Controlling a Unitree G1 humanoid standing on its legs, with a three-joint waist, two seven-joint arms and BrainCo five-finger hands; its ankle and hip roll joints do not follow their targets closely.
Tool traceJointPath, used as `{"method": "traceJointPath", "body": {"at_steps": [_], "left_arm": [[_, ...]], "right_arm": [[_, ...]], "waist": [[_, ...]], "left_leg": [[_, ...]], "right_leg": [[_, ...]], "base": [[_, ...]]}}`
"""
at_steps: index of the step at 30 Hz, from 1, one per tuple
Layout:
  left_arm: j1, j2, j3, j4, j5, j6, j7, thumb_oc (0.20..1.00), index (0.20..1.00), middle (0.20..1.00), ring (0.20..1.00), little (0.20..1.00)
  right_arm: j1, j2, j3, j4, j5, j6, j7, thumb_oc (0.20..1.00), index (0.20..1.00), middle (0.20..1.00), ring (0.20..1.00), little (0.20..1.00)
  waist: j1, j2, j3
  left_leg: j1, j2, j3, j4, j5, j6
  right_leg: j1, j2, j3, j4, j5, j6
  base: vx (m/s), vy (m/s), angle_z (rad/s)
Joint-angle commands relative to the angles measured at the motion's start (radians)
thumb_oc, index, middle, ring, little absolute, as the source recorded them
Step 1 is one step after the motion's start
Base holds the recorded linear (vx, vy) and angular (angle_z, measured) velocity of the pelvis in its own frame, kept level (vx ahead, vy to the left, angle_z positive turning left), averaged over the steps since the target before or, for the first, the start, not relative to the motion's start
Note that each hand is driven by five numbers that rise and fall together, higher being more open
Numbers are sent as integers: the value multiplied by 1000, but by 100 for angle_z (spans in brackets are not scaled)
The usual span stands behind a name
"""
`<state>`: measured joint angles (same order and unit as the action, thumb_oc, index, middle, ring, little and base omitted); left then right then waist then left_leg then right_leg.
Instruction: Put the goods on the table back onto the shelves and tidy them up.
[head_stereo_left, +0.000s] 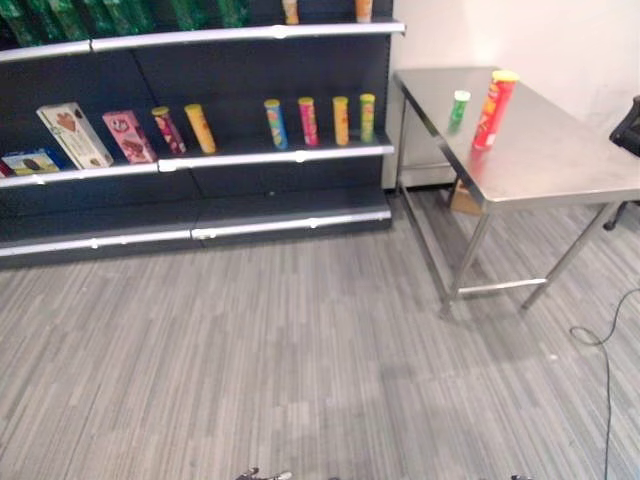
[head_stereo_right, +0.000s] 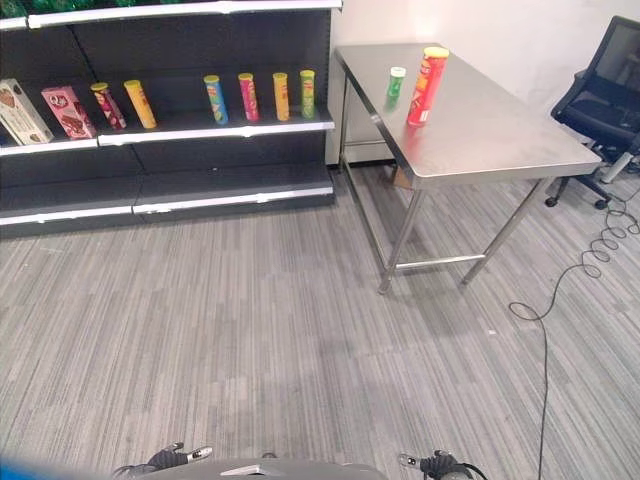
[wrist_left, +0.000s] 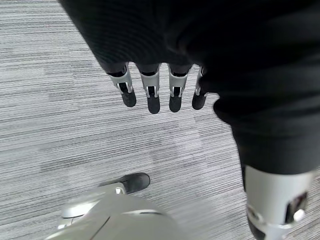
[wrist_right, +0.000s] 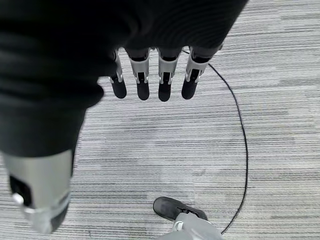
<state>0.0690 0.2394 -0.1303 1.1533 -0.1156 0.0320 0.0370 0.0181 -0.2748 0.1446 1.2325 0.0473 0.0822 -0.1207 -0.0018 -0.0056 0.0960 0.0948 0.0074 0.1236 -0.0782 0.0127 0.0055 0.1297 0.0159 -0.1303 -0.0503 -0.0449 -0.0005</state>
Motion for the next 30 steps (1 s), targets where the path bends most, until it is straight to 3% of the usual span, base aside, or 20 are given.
{"method": "traceJointPath", "body": {"at_steps": [1,30], "left_arm": [[-66,8,-7,37,-20,-15,3,1000,1000,1000,1000,1000],[-65,6,-22,63,31,-10,22,1000,1000,1000,1000,1000]], "right_arm": [[-45,-22,23,23,1,-9,0,1000,1000,1000,1000,1000],[-27,-16,32,32,-7,-9,-3,1000,1000,1000,1000,1000]], "waist": [[-12,-11,7],[-20,-9,12]], "left_leg": [[21,34,38,-9,-36,-64],[27,36,44,-9,-37,-64]], "right_leg": [[-13,-79,-59,-37,8,108],[-11,-79,-47,-37,7,106]], "base": [[0,0,0],[0,0,0]]}}
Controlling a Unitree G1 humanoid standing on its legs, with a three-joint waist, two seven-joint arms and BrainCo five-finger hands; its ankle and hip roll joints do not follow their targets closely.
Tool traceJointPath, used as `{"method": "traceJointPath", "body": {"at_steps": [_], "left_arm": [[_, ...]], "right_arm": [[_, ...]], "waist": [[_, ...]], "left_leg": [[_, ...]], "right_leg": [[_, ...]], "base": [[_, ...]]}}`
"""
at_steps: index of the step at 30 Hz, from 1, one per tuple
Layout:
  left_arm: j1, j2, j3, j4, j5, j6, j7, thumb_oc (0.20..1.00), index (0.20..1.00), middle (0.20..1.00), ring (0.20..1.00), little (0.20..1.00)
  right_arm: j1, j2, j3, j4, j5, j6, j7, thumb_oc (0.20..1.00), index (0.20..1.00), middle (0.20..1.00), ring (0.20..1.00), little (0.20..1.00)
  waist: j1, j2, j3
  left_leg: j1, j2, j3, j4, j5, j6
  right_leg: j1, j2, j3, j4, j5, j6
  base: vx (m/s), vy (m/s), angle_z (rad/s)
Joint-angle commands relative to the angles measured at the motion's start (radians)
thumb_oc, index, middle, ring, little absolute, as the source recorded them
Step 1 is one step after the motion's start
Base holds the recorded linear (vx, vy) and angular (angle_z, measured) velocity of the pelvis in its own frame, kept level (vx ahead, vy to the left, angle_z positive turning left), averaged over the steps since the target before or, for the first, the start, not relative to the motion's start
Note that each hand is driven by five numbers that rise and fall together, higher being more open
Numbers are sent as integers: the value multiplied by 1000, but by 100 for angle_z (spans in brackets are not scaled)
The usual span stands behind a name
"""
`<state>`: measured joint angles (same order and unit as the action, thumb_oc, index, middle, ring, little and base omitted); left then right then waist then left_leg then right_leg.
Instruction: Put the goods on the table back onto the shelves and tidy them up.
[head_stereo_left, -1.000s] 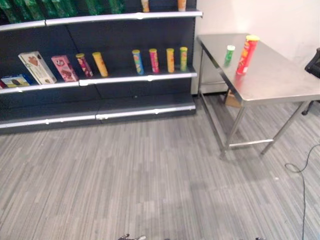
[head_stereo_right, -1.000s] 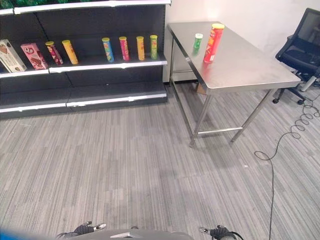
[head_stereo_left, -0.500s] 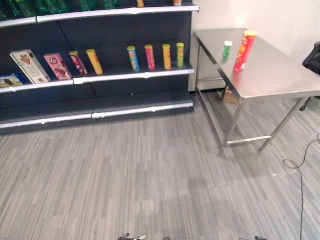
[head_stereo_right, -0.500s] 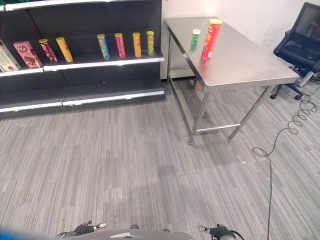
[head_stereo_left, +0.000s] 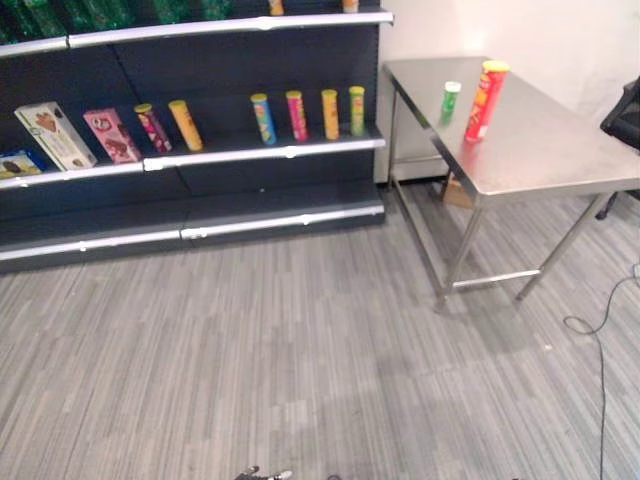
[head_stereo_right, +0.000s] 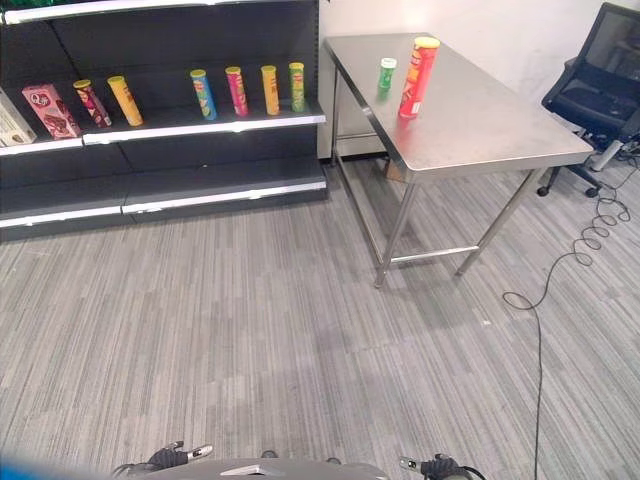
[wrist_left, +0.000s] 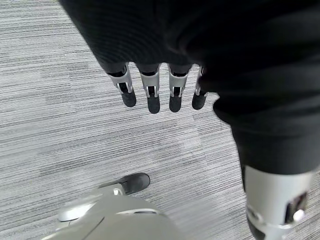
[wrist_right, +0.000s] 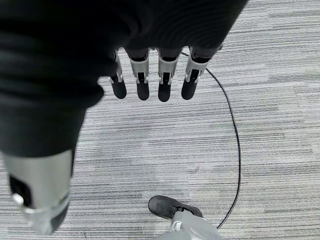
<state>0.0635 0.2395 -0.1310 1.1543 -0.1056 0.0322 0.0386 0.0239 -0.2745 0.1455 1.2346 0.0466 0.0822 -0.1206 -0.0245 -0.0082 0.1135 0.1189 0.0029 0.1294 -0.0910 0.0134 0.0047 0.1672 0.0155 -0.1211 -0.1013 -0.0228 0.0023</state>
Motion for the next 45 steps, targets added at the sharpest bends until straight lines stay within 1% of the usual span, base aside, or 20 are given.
{"method": "traceJointPath", "body": {"at_steps": [1,6,13,20,25,30,32,33,34,35,36,37,38,40,42,44,45], "left_arm": [[-59,6,-21,62,21,-10,20,1000,1000,1000,1000,1000],[-60,5,-22,58,16,-11,21,1000,1000,1000,1000,1000],[-58,-1,-25,61,22,-11,24,1000,1000,1000,1000,1000],[-59,1,-22,73,26,-9,26,1000,1000,1000,1000,1000],[-67,13,-14,74,24,-12,30,1000,1000,1000,1000,1000],[-82,24,-15,72,25,-13,31,1000,1000,1000,1000,1000],[-87,28,-20,68,26,-14,30,1000,1000,1000,1000,1000],[-90,31,-20,64,27,-15,30,1000,1000,1000,1000,1000],[-93,35,-20,57,24,-14,27,1000,1000,1000,1000,1000],[-94,37,-19,58,25,-13,25,1000,1000,1000,1000,1000],[-95,37,-19,59,25,-13,25,1000,1000,1000,1000,1000],[-97,41,-20,60,32,-9,23,1000,1000,1000,1000,1000],[-98,41,-20,60,32,-9,23,1000,1000,1000,1000,1000],[-99,47,-27,53,35,-8,24,1000,1000,1000,1000,1000],[-105,50,-31,45,33,-10,21,1000,1000,1000,1000,1000],[-114,52,-27,44,26,-10,23,1000,1000,1000,1000,1000],[-115,46,-13,45,21,-11,23,1000,1000,1000,1000,1000]], "right_arm": [[-33,-17,32,30,-8,-8,-3,1000,1000,1000,1000,1000],[-37,-17,40,26,-10,-9,-2,1000,1000,1000,1000,1000],[-40,-14,45,30,-11,-9,-4,1000,1000,1000,1000,1000],[-45,-18,39,33,-12,-5,-1,1000,1000,1000,1000,1000],[-63,-24,32,16,8,-7,6,1000,1000,1000,1000,1000],[-85,-25,36,16,5,-6,7,1000,1000,1000,1000,1000],[-95,-28,38,14,3,-6,7,1000,1000,1000,1000,1000],[-101,-31,40,13,0,-6,9,1000,1000,1000,1000,1000],[-108,-32,41,6,-4,-6,11,1000,1000,1000,1000,1000],[-111,-32,39,5,-2,-8,13,1000,1000,1000,1000,1000],[-112,-32,39,5,-2,-8,13,1000,1000,1000,1000,1000],[-107,-35,28,7,6,-9,13,1000,1000,1000,1000,1000],[-108,-35,28,7,6,-9,13,1000,1000,1000,1000,1000],[-95,-36,17,0,15,-10,11,1000,1000,1000,1000,1000],[-88,-38,12,-1,20,-10,9,1000,1000,1000,1000,1000],[-87,-41,8,-4,26,-5,7,1000,1000,1000,1000,1000],[-81,-39,3,-4,18,5,9,1000,1000,1000,1000,1000]], "waist": [[3,-7,-5],[10,-15,-4],[14,-16,-2],[15,-14,6],[16,-12,17],[22,-13,23],[25,-11,32],[29,-9,37],[35,-2,50],[34,2,59],[34,1,58],[24,11,71],[24,10,71],[9,16,79],[-6,18,81],[-30,10,93],[-49,-8,105]], "left_leg": [[4,42,39,4,-39,-64],[10,54,43,4,-31,-72],[5,57,43,4,-29,-71],[-10,39,32,4,-37,-56],[-28,22,34,4,-40,-42],[-45,1,33,5,-49,-21],[-54,-10,30,15,-57,-9],[-59,-16,28,23,-65,0],[-63,-25,28,41,-80,18],[-57,-27,28,46,-87,26],[-59,-28,29,46,-87,26],[-40,-32,27,54,-100,32],[-40,-33,27,54,-100,33],[-19,-34,13,57,-108,28],[-2,-33,-5,54,-121,23],[40,-39,-39,56,-156,20],[112,-41,-67,56,-205,10]], "right_leg": [[-47,-79,-57,14,-15,103],[-43,-72,-69,14,-21,101],[-52,-71,-70,14,-17,103],[-62,-80,-60,14,-9,109],[-84,-94,-54,15,8,119],[-121,-114,-38,50,10,133],[-145,-123,-30,90,4,137],[-167,-131,-27,133,-8,141],[-213,-141,-29,238,-20,151],[-242,-148,-31,303,-18,158],[-246,-150,-29,308,-20,158],[-288,-169,-47,430,4,166],[-289,-170,-47,433,3,167],[-331,-185,-62,484,46,160],[-366,-185,-67,441,68,152],[-398,-164,-26,281,105,158],[-455,-162,-22,81,174,190]], "base": [[0,0,0],[0,-35,0],[0,0,0],[0,58,-1],[-8,91,-5],[21,105,-9],[19,132,-4],[28,202,-14],[37,214,-20],[34,161,-26],[104,173,-28],[87,117,-16],[160,151,-4],[148,49,7],[214,-21,17],[479,-95,51],[521,-99,42]]}}
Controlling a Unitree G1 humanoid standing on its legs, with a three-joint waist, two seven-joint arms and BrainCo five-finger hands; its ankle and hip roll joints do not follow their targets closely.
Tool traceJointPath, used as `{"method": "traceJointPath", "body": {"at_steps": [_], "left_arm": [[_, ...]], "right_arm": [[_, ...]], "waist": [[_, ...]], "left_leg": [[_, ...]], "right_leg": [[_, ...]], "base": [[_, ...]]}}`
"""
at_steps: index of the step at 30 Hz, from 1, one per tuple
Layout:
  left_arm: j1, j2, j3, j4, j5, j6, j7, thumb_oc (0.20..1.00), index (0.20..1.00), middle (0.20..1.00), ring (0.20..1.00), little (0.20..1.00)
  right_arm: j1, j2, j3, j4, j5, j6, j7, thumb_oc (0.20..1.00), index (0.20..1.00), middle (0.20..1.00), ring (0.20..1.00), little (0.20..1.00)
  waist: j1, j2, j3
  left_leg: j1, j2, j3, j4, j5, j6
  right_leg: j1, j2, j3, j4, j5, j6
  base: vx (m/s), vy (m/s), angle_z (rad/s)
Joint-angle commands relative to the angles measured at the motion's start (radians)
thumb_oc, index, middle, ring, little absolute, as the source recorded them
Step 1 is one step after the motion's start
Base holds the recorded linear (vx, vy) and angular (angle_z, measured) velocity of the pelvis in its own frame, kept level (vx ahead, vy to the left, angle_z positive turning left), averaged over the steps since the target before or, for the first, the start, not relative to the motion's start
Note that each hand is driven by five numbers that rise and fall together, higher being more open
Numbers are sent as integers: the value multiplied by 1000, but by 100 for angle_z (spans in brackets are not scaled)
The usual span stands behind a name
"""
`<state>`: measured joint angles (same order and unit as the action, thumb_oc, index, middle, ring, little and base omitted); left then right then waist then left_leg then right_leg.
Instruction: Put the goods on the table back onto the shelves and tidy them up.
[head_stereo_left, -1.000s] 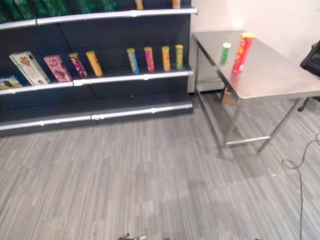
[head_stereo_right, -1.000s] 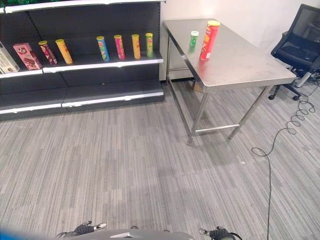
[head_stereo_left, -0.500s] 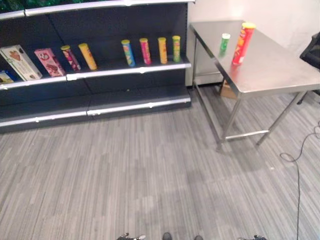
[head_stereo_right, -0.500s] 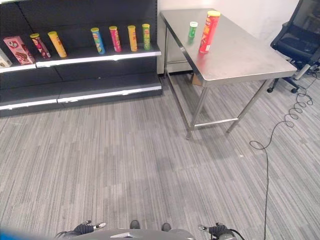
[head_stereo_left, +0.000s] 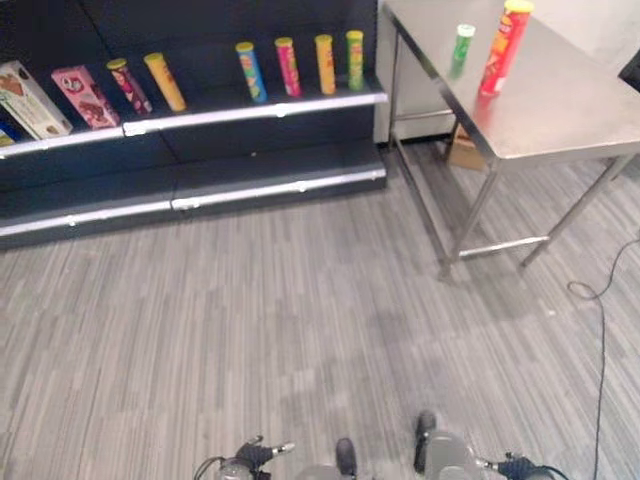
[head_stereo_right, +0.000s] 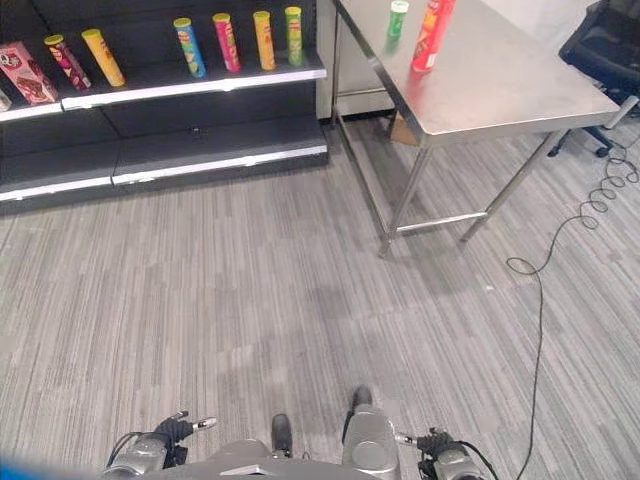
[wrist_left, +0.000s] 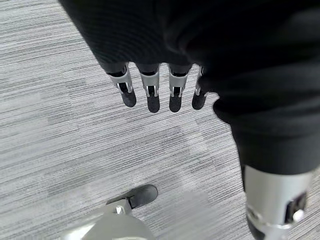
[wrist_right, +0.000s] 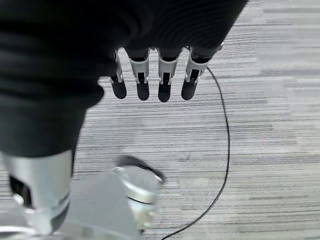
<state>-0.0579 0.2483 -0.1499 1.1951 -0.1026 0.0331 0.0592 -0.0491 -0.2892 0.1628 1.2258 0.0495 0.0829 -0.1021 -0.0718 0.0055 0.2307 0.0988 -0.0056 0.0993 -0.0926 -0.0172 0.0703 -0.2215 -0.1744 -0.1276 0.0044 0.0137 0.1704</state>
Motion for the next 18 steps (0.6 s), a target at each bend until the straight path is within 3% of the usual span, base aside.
{"method": "traceJointPath", "body": {"at_steps": [1,4,7,8,9,11,12,13,14,15,16,17,18], "left_arm": [[7,37,6,5,18,-11,2,1000,1000,1000,1000,1000],[17,24,15,10,14,-15,-7,1000,1000,1000,1000,1000],[19,16,13,7,9,-15,-8,1000,1000,1000,1000,1000],[24,11,13,-7,-19,-14,-12,1000,1000,1000,1000,1000],[24,11,13,-7,-19,-14,-12,1000,1000,1000,1000,1000],[33,14,9,-32,-40,-11,-21,1000,1000,1000,1000,1000],[33,14,10,-32,-40,-11,-21,1000,1000,1000,1000,1000],[31,15,11,-40,-51,-10,-20,1000,1000,1000,1000,1000],[25,22,14,-32,-57,-5,-7,1000,1000,1000,1000,1000],[25,22,14,-31,-58,-5,-7,1000,1000,1000,1000,1000],[23,20,14,-27,-60,-6,-7,1000,1000,1000,1000,1000],[21,19,13,-22,-64,-8,-5,1000,1000,1000,1000,1000],[21,18,13,-22,-65,-8,-5,1000,1000,1000,1000,1000]], "right_arm": [[-8,-25,-14,5,15,4,-9,1000,1000,1000,1000,1000],[28,-21,-10,17,-8,6,1,1000,1000,1000,1000,1000],[35,-27,-6,20,-13,2,6,1000,1000,1000,1000,1000],[46,-27,-8,13,4,-7,0,1000,1000,1000,1000,1000],[46,-27,-8,13,4,-7,0,1000,1000,1000,1000,1000],[46,-33,-1,2,25,-13,-4,1000,1000,1000,1000,1000],[46,-32,0,2,25,-13,-4,1000,1000,1000,1000,1000],[41,-34,3,-1,30,-14,-7,1000,1000,1000,1000,1000],[23,-36,9,-3,43,-9,-16,1000,1000,1000,1000,1000],[23,-35,9,-3,43,-9,-16,1000,1000,1000,1000,1000],[17,-35,14,-4,44,-8,-16,1000,1000,1000,1000,1000],[9,-33,22,-9,52,-14,-20,1000,1000,1000,1000,1000],[9,-33,22,-9,52,-14,-20,1000,1000,1000,1000,1000]], "waist": [[-3,-20,-11],[-9,-38,-46],[-21,-35,-72],[-23,-23,-96],[-23,-24,-96],[-18,-25,-96],[-22,-29,-99],[-15,-36,-87],[5,-48,-60],[3,-51,-63],[9,-53,-58],[27,-63,-42],[28,-62,-41]], "left_leg": [[134,-30,-38,58,-175,-56],[230,-23,-61,35,-224,-78],[246,5,-76,71,-220,-96],[204,53,-67,219,-114,-155],[203,52,-68,219,-114,-155],[88,88,-40,503,15,-199],[83,84,-43,502,18,-198],[25,91,-38,618,60,-201],[-64,118,17,766,69,-180],[-68,114,16,764,72,-179],[-92,124,40,756,47,-164],[-166,146,75,690,-22,-139],[-165,147,76,691,-24,-139]], "right_leg": [[-62,30,-18,-28,138,22],[-50,17,-133,-76,182,29],[-30,40,-138,-55,180,12],[15,80,-158,-29,155,-24],[14,80,-158,-29,155,-24],[102,118,-169,-50,99,-79],[99,112,-171,-49,100,-79],[127,121,-169,-59,80,-99],[194,146,-143,-78,35,-133],[191,142,-144,-78,35,-133],[209,144,-139,-83,23,-133],[243,135,-126,-91,0,-125],[244,136,-125,-91,0,-125]], "base": [[671,-113,26],[561,-136,58],[501,-195,28],[391,-206,34],[609,-327,49],[317,-188,39],[171,-132,10],[324,-196,-1],[327,-196,-5],[337,-147,-19],[240,-34,-41],[244,-31,-66],[246,6,-47]]}}
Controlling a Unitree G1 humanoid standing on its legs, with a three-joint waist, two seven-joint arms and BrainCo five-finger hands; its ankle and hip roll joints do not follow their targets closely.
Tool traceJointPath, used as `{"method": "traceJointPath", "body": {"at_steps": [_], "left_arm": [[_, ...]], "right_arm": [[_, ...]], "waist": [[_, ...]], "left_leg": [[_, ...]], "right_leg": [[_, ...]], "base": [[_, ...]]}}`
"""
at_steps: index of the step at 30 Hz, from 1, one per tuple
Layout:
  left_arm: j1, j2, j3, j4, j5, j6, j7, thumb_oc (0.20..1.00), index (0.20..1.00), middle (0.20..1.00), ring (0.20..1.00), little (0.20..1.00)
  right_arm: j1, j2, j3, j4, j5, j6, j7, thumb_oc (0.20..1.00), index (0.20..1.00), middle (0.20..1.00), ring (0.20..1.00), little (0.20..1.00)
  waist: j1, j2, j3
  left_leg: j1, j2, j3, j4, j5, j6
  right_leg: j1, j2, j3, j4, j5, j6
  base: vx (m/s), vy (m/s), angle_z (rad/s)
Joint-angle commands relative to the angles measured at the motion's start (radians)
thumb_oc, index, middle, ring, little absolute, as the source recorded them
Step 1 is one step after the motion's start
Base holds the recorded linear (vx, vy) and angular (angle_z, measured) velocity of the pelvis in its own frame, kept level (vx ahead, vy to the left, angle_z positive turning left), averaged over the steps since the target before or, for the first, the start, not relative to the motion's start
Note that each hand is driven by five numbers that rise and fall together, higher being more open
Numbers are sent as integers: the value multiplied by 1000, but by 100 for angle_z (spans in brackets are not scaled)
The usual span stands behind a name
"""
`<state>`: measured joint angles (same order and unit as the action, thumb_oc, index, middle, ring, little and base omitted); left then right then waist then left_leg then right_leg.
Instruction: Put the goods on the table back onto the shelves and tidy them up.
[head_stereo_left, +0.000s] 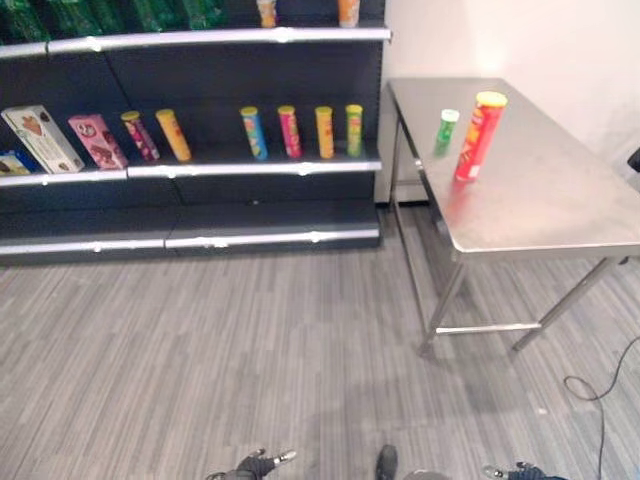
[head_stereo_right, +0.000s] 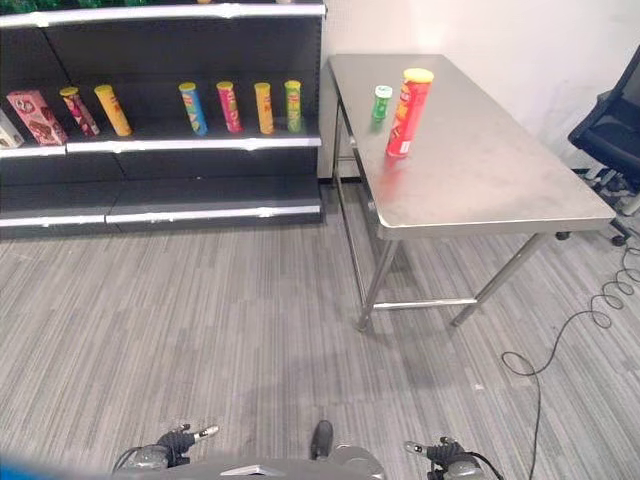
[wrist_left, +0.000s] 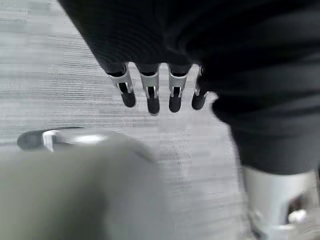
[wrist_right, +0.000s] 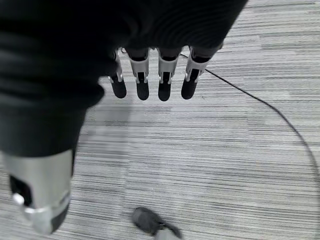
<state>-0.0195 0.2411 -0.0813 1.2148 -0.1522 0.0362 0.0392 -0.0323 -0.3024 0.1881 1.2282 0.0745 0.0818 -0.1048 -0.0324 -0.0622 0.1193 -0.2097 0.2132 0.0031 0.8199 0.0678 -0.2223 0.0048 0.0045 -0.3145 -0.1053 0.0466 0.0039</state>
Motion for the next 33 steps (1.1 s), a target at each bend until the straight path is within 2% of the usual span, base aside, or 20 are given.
{"method": "traceJointPath", "body": {"at_steps": [1,2,3,4,5,6,8,10,12,14,16,17,21,22,24,25,29,30,31,33], "left_arm": [[-15,25,-56,-37,-13,-11,14,1000,1000,1000,1000,1000],[-14,24,-57,-31,-9,-10,14,1000,1000,1000,1000,1000],[-16,25,-57,-30,-13,-10,19,1000,1000,1000,1000,1000],[-16,26,-58,-29,-16,-10,21,1000,1000,1000,1000,1000],[-16,27,-58,-29,-16,-10,21,1000,1000,1000,1000,1000],[-17,28,-57,-30,-20,-13,21,1000,1000,1000,1000,1000],[-17,29,-54,-25,-28,-15,20,1000,1000,1000,1000,1000],[-7,30,-40,8,-30,-15,20,1000,1000,1000,1000,1000],[-6,30,-40,8,-30,-15,20,1000,1000,1000,1000,1000],[3,32,-34,20,-14,-17,19,1000,1000,1000,1000,1000],[-1,53,-31,22,-2,-17,21,1000,1000,1000,1000,1000],[-1,53,-31,22,-2,-17,21,1000,1000,1000,1000,1000],[-14,85,-33,3,3,-16,25,1000,1000,1000,1000,1000],[-25,96,-34,3,5,-11,27,1000,1000,1000,1000,1000],[-28,100,-34,2,4,-10,29,1000,1000,1000,1000,1000],[-30,109,-27,6,-2,-6,31,1000,1000,1000,1000,1000],[-26,107,-30,8,6,-6,33,1000,1000,1000,1000,1000],[-27,99,-36,12,9,-8,32,1000,1000,1000,1000,1000],[-27,99,-36,12,9,-8,32,1000,1000,1000,1000,1000],[-34,87,-45,15,11,-10,31,1000,1000,1000,1000,1000]], "right_arm": [[-9,-20,-1,-13,27,-14,-19,1000,1000,1000,1000,1000],[-7,-19,1,-14,26,-14,-20,1000,1000,1000,1000,1000],[-7,-21,-4,-14,30,-15,-26,1000,1000,1000,1000,1000],[-5,-24,-7,-12,27,-15,-29,1000,1000,1000,1000,1000],[-5,-24,-7,-12,27,-15,-29,1000,1000,1000,1000,1000],[-6,-28,-8,-11,26,-18,-32,1000,1000,1000,1000,1000],[-1,-32,-9,-1,17,-20,-34,1000,1000,1000,1000,1000],[5,-36,-20,16,3,-17,-25,1000,1000,1000,1000,1000],[6,-36,-20,16,3,-17,-25,1000,1000,1000,1000,1000],[5,-28,-17,29,-22,-16,-16,1000,1000,1000,1000,1000],[-4,-16,-21,28,-31,-13,-6,1000,1000,1000,1000,1000],[-4,-16,-21,28,-31,-13,-6,1000,1000,1000,1000,1000],[-20,-2,-15,12,-35,-14,-2,1000,1000,1000,1000,1000],[-28,4,-13,7,-30,-12,-1,1000,1000,1000,1000,1000],[-29,5,-13,4,-28,-13,-4,1000,1000,1000,1000,1000],[-33,10,-4,-6,-33,-9,0,1000,1000,1000,1000,1000],[-32,16,11,-9,-44,-10,-1,1000,1000,1000,1000,1000],[-33,14,14,-3,-45,-9,-2,1000,1000,1000,1000,1000],[-33,14,14,-3,-45,-9,-2,1000,1000,1000,1000,1000],[-41,11,18,-6,-42,-8,-6,1000,1000,1000,1000,1000]], "waist": [[-6,3,71],[-5,1,73],[-1,8,80],[3,22,82],[2,21,81],[11,31,88],[28,40,95],[34,53,83],[36,53,84],[50,57,53],[57,34,35],[58,33,35],[60,19,28],[52,16,33],[49,17,36],[41,18,45],[41,21,52],[41,25,54],[40,25,57],[31,26,69]], "left_leg": [[127,-64,184,-294,-132,160],[115,-57,189,-378,-135,157],[74,-30,172,-569,-78,140],[77,-19,149,-673,-10,119],[78,-21,149,-681,-5,119],[58,-8,115,-745,55,103],[33,1,32,-875,106,78],[-14,28,-14,-907,128,46],[-11,28,-11,-907,128,46],[23,28,14,-907,150,46],[46,1,65,-873,119,78],[45,0,66,-872,118,79],[69,-55,112,-858,59,141],[86,-85,123,-857,37,166],[102,-100,129,-859,24,179],[134,-125,139,-864,0,203],[189,-157,143,-881,-35,225],[209,-168,138,-889,-49,225],[212,-168,136,-889,-50,225],[235,-181,124,-895,-68,223]], "right_leg": [[30,-51,67,18,-40,50],[40,-58,73,18,-49,54],[61,-60,83,18,-72,59],[76,-48,92,18,-88,59],[75,-49,91,18,-87,59],[94,-39,101,18,-102,59],[133,-29,135,18,-136,58],[189,-27,196,27,-182,73],[190,-28,198,27,-182,73],[218,-62,220,48,-201,92],[191,-120,235,128,-183,131],[190,-121,236,128,-184,131],[97,-169,234,301,-142,160],[47,-186,222,413,-78,165],[21,-199,213,473,-49,165],[-29,-233,184,577,48,161],[-65,-252,155,603,56,153],[-84,-231,143,523,-3,141],[-80,-230,142,523,-4,141],[-103,-192,139,389,-54,134]], "base": [[153,57,-26],[311,144,-10],[325,183,-16],[259,149,-5],[219,126,9],[237,125,9],[378,195,-15],[541,374,-50],[292,247,-44],[396,417,-46],[339,428,-37],[250,356,-45],[155,347,-17],[166,454,14],[128,325,17],[89,208,28],[180,227,8],[184,130,-11],[187,105,-15],[175,50,2]]}}
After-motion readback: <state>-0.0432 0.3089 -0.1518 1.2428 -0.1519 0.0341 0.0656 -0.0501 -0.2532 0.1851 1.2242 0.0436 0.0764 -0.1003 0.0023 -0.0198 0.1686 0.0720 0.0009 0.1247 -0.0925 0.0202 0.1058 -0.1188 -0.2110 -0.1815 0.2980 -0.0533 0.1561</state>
